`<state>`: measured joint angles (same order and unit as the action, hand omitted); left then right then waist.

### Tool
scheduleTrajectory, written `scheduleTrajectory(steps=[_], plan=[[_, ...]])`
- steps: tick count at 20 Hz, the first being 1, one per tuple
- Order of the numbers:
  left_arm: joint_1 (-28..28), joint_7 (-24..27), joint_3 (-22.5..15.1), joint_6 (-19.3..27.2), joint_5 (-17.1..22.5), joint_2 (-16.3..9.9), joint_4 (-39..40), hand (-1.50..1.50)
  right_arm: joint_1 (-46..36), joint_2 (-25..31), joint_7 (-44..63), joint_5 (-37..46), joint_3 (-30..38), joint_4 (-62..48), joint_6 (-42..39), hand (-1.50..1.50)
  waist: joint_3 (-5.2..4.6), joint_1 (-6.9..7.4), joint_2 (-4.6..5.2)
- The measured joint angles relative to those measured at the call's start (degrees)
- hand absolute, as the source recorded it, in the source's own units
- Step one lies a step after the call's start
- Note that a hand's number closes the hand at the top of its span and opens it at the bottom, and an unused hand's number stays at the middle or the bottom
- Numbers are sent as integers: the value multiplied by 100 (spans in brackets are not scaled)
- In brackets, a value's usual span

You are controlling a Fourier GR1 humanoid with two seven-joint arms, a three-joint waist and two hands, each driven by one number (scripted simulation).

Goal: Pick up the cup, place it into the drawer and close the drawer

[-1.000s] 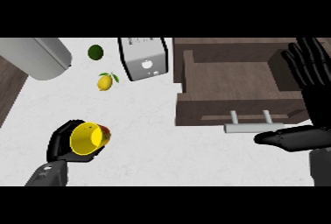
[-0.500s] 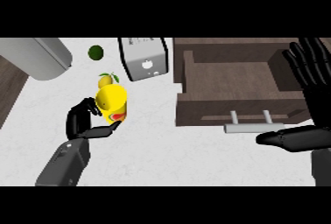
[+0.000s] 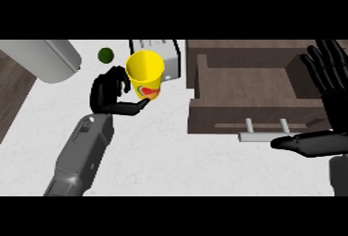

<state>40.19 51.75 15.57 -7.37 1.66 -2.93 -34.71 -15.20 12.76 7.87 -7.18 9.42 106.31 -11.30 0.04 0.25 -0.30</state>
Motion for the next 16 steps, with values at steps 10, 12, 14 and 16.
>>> scheduleTrajectory(steps=[10, 12, 14, 16], plan=[[1362, -2044, -948, 995, 396, 265, -1030, 150, -14, -66, -182, 133, -31, -142, 57, -150, 0, -63, 7], [1730, -2424, -1107, 1276, 434, 276, -1051, 150, -104, -87, -181, 196, -57, -201, 110, -150, 1, -78, 15], [2088, -2684, -1253, 1573, 506, 282, -892, 150, -9, -92, -325, 210, -64, -228, 58, -150, 0, -120, 27], [2417, -2936, -1450, 1889, 662, 286, -666, 150, -58, -50, -355, 150, 4, -286, 21, -150, 1, -168, 40]])
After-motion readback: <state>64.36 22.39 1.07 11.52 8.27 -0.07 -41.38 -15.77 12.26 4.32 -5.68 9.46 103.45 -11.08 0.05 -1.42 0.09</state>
